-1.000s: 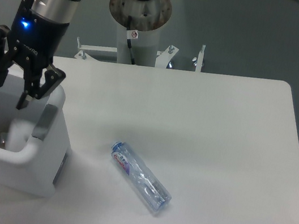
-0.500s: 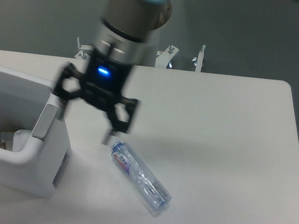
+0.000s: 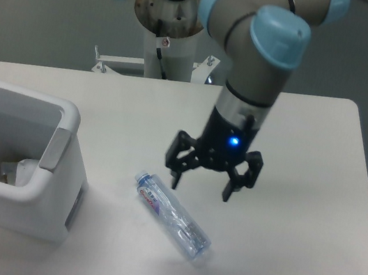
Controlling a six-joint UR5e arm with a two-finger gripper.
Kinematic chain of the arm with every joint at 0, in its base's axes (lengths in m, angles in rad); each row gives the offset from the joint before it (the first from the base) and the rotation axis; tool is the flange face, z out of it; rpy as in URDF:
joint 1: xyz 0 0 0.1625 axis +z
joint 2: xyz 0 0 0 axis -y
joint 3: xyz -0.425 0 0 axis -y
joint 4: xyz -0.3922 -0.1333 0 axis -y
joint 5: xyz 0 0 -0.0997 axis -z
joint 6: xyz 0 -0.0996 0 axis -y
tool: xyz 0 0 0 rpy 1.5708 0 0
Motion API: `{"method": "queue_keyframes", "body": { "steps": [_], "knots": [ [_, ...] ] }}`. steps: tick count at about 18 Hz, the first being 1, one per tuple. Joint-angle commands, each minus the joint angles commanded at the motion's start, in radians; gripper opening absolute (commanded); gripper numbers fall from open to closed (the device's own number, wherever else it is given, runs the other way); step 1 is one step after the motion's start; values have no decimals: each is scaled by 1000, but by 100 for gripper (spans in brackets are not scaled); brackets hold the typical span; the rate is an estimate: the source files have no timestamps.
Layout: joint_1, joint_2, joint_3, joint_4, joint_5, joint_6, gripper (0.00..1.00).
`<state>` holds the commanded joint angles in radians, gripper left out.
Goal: Place the trash in the trash can
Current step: 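Move the open gripper over the water bottle and lower it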
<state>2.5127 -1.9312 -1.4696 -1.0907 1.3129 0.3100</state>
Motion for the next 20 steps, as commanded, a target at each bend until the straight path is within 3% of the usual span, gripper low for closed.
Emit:
{"method": "queue_keyframes", "body": {
  "steps": [11,14,20],
  "knots": [
    [-17,-71,9,-5,60,-57,100],
    [-66,-115,20,-5,156,-74,100],
    [-107,-195,61,-5,190,-156,100]
  ]
}}
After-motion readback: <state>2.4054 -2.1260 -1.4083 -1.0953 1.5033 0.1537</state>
